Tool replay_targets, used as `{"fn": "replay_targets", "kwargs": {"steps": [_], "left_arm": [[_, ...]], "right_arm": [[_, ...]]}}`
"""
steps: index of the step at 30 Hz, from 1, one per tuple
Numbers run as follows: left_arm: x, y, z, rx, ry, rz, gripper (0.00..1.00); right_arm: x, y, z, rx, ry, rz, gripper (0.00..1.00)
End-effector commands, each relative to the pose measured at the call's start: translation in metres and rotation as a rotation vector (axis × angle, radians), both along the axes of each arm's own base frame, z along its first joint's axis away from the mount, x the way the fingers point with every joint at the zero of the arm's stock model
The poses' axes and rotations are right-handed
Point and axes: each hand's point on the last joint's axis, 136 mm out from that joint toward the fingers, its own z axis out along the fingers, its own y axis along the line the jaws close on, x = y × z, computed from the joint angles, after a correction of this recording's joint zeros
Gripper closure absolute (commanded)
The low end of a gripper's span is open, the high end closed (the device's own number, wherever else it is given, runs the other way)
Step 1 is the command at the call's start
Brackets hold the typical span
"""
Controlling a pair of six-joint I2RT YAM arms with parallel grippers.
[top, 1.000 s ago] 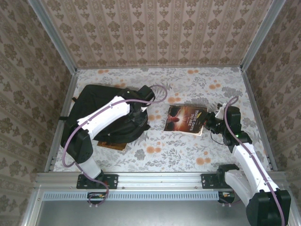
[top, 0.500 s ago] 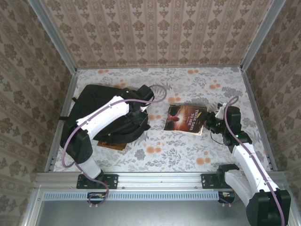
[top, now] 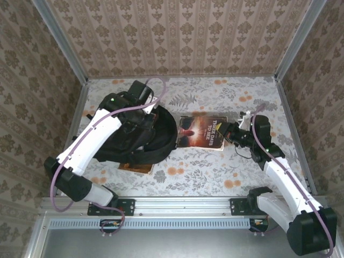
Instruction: Pack the student bag
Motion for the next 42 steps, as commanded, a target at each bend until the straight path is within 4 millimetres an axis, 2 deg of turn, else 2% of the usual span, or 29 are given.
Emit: {"fn": "replay_targets", "kwargs": {"steps": [1,5,9,12,16,20,24,28,33,37,38,42], "left_arm": [[-0.012,-0.005,0.031,-0.095,-0.012,-0.025,1.00],[-0.015,-0.005,0.044,-0.150,-0.037,-0.035,1.00],[-0.017,-0.008,0.056,-0.262,-0.061,-0.037,1.00],[-0.015,-0.005,0.061,-0.325,-0.079,-0.015,1.00],[-0.015,-0.004,0.066,-0.414,-0.083,0.002,1.00],[-0.015,-0.003,0.069,-0.466,-0.093,0.017,1.00],[-0.017,-0.008,0.071,-0.521,-0.070,0.009,1.00],[-0.019,-0.011,0.073,-0.551,-0.060,-0.002,1.00],[-0.016,-0.011,0.076,-0.571,-0.070,0.009,1.00],[-0.013,-0.013,0.080,-0.592,-0.078,0.022,1.00],[-0.005,-0.005,0.081,-0.594,-0.091,0.055,1.00],[0.003,0.001,0.083,-0.602,-0.110,0.085,1.00]], "right_arm": [[0.007,0.019,0.069,0.116,-0.142,0.054,1.00],[0.017,0.021,0.087,0.181,-0.112,0.021,1.00],[0.030,0.026,0.084,0.193,-0.035,-0.038,1.00],[0.037,0.051,0.074,0.200,0.053,-0.010,1.00],[0.040,0.083,0.041,0.135,0.199,0.017,1.00],[0.045,0.115,0.022,0.149,0.247,0.061,1.00],[0.053,0.138,0.004,0.117,0.264,0.075,1.00],[0.064,0.156,0.003,0.117,0.230,0.051,1.00],[0.082,0.197,0.009,0.176,0.214,0.076,1.00],[0.092,0.236,0.000,0.187,0.235,0.076,1.00],[0.093,0.246,-0.003,0.187,0.242,0.078,1.00],[0.100,0.279,-0.020,0.180,0.258,0.072,0.98]]}}
